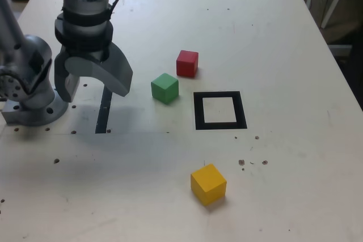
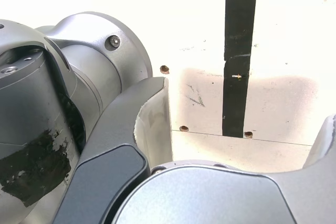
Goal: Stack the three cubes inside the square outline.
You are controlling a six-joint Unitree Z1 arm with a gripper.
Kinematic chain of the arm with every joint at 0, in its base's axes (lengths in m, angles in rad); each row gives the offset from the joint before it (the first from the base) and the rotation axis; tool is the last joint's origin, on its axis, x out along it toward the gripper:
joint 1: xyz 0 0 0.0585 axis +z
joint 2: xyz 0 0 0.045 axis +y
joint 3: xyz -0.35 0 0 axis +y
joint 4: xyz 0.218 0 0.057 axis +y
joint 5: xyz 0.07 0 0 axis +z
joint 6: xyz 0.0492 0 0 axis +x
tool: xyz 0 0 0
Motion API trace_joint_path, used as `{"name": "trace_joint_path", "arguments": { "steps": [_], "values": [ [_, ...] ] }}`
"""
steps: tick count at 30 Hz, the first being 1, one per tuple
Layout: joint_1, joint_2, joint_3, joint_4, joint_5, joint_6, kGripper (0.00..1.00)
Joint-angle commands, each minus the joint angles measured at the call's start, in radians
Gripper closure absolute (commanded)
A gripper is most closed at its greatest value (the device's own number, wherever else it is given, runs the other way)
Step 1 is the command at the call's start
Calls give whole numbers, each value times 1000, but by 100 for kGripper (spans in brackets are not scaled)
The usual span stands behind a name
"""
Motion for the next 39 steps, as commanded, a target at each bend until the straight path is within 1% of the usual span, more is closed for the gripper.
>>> {"name": "trace_joint_path", "arguments": {
  "steps": [1, 6, 13, 19, 21, 30, 39],
  "values": [
    [1, 6, -2, 1, 1, 4, 0],
    [1, 11, -6, 9, 15, 13, 0],
    [24, 39, -49, 18, 57, 68, 0],
    [123, 61, -106, 38, 104, 174, 0],
    [157, 64, -125, 42, 114, 208, 0],
    [251, 126, -268, 82, 146, 334, 0],
    [368, 223, -377, 74, 178, 434, 0]
  ]
}}
